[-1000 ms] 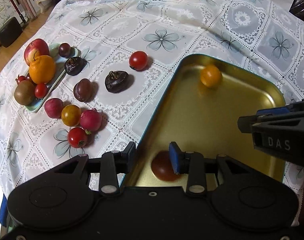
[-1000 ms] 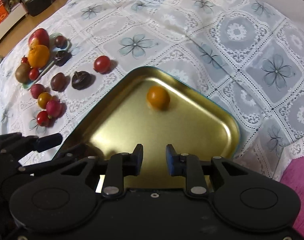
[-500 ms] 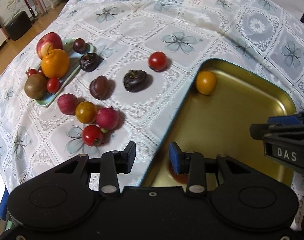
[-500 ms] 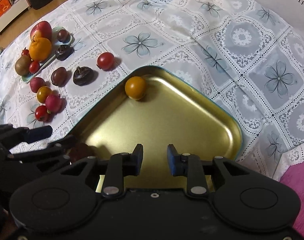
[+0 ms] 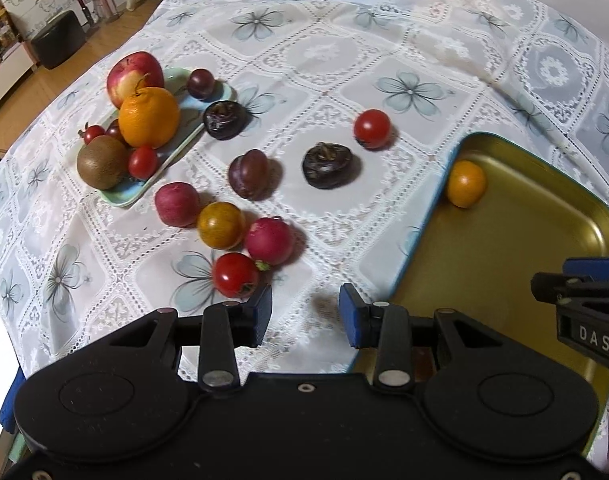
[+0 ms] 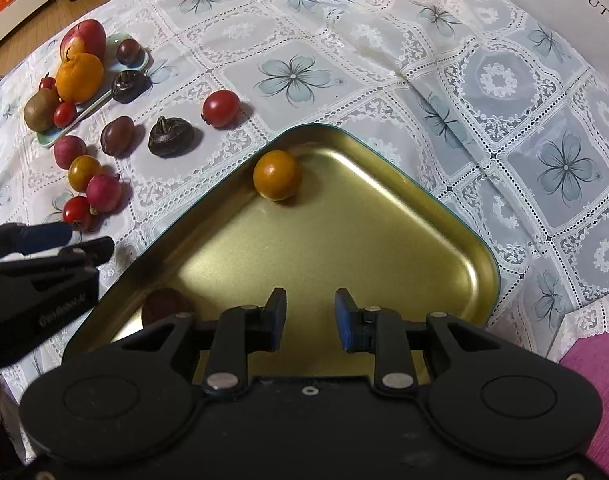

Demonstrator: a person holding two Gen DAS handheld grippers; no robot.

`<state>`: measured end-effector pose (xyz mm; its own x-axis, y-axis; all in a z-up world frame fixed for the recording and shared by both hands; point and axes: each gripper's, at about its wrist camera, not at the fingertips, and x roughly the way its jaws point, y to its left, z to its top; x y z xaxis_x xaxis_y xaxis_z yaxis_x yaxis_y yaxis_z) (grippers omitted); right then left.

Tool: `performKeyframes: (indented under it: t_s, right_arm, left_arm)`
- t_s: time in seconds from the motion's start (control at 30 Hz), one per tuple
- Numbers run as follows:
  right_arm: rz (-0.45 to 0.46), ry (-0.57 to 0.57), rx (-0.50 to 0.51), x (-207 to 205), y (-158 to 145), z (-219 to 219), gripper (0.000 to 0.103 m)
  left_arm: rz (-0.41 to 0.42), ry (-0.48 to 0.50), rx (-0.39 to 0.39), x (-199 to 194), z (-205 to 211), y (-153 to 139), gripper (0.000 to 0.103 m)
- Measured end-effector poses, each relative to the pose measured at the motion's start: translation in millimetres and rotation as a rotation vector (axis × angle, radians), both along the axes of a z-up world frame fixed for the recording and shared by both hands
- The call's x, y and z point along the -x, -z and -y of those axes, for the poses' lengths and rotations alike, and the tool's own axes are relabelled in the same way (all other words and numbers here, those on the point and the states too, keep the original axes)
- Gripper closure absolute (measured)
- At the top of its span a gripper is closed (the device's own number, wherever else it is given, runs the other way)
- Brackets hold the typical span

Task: Organize fruits
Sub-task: 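Grasp the dark brown round fruit with the right tool while the left tool reaches the pink-red fruit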

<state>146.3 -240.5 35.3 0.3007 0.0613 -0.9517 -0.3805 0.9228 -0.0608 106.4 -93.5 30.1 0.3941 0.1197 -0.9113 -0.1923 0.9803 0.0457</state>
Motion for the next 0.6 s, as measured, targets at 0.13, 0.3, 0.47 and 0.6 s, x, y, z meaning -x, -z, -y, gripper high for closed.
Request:
performKeyframes:
  t_s: [0.13,0.3,0.47,0.6]
  right_arm:
    - [-0.004,-0.001,0.012,-1,3,-3,0.075]
    - [-0.004,-0.01,0.028,0,6,-6,0.075]
    - [-0.004,-0.014,0.029,0,8,-8,0.075]
    - [0.007,-0.013,-0.018,-3,6,-8,0.07]
  left_arm:
    - [0.001,-0.015,-0.007,-1,-9,2,0.056]
    - [0.002,-0.041,-0.003,-3,-21,5,0.056]
    - [0.004,-0.051,-0.011,-6,-32,6,0.056]
    - [0.033,-0.069,-0.026,-11,-47,0,0.055]
